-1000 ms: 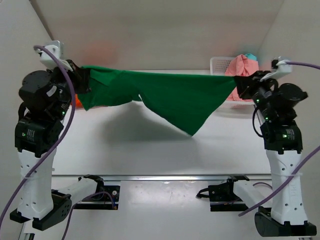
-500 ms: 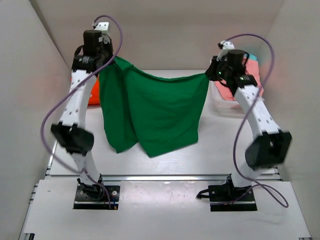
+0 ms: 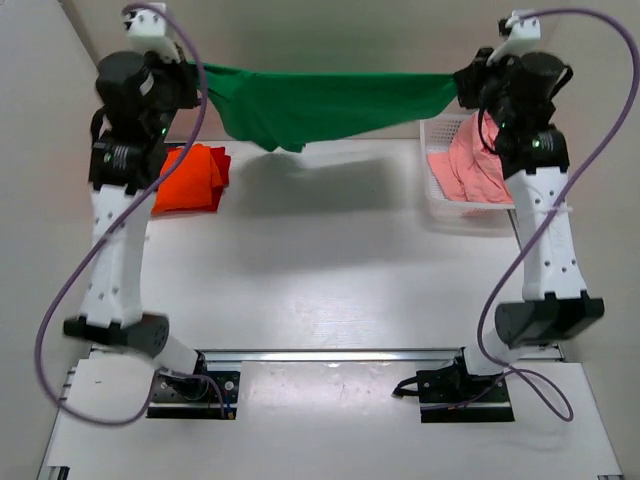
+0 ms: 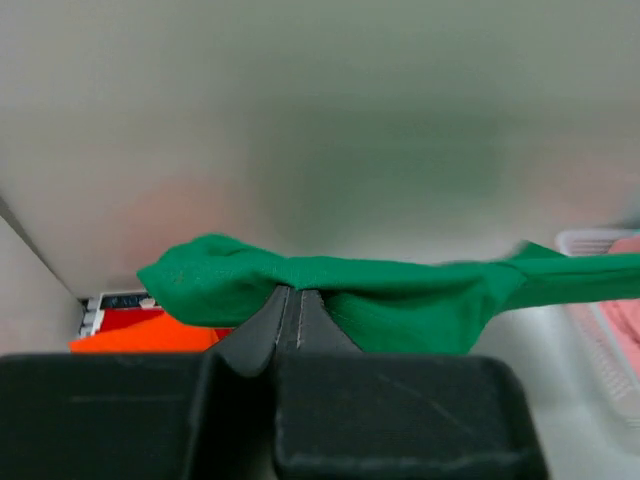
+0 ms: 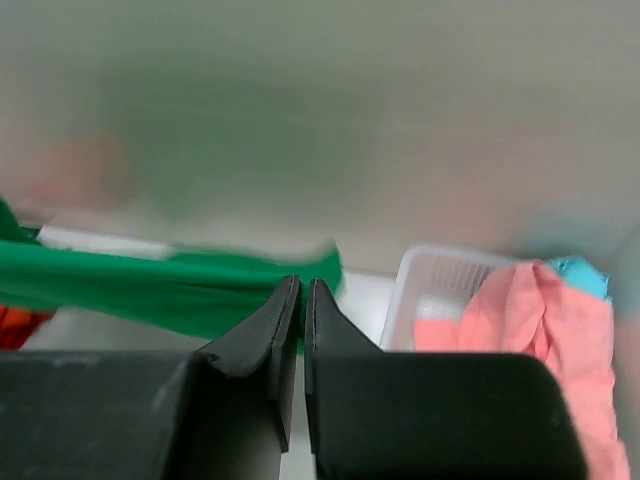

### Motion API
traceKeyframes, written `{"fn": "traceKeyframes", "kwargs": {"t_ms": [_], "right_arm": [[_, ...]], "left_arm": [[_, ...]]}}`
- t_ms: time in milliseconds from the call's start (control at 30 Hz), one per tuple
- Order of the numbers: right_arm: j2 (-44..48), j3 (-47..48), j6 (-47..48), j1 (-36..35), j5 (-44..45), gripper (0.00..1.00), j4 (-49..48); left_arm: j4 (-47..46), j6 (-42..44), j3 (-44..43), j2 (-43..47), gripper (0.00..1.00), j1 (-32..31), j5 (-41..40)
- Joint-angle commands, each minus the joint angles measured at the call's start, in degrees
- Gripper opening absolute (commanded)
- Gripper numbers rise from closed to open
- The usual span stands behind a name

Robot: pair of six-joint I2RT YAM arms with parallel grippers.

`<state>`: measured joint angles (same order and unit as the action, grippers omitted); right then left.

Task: Fold and stack the t-shirts
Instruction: Flatten out the tshirt

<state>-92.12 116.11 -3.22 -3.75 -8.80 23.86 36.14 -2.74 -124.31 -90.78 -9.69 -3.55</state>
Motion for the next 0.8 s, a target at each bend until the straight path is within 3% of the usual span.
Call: {"fn": "traceKeyframes", "kwargs": {"t_ms": [0,133,267,367,567,767], "right_arm": [[5.08,-15.94,-0.38,-0.12,0.01,0.0,-3.89],[12.99,-35.99,-1.35,-0.38,-1.31,0.0,-7.77],[19.59,-53.14,-2.75,-1.0,-2.79,0.0,-9.01],[23.2,-59.67,-3.28,-1.69,-2.63,0.0,-6.38],[27.51,-67.59,-7.32,-1.79,-3.68,0.0,3.91],[32.52,-73.83,-10.75,-2.93,-5.26,0.01,8.74]], "left_arm": [[-5.44,1.69,14.29,8.49,0.0,-1.81,-0.93],[-12.57,-0.94,42.32,18.96,0.0,-4.1,-0.06],[-11.97,-7.34,66.41,28.71,0.0,-5.51,1.61],[-9.78,-14.19,80.49,35.47,0.0,-6.39,2.84],[-3.89,-20.02,89.94,41.56,0.0,-7.53,7.59],[1.92,-19.76,87.76,43.5,0.0,-9.9,9.78]]}}
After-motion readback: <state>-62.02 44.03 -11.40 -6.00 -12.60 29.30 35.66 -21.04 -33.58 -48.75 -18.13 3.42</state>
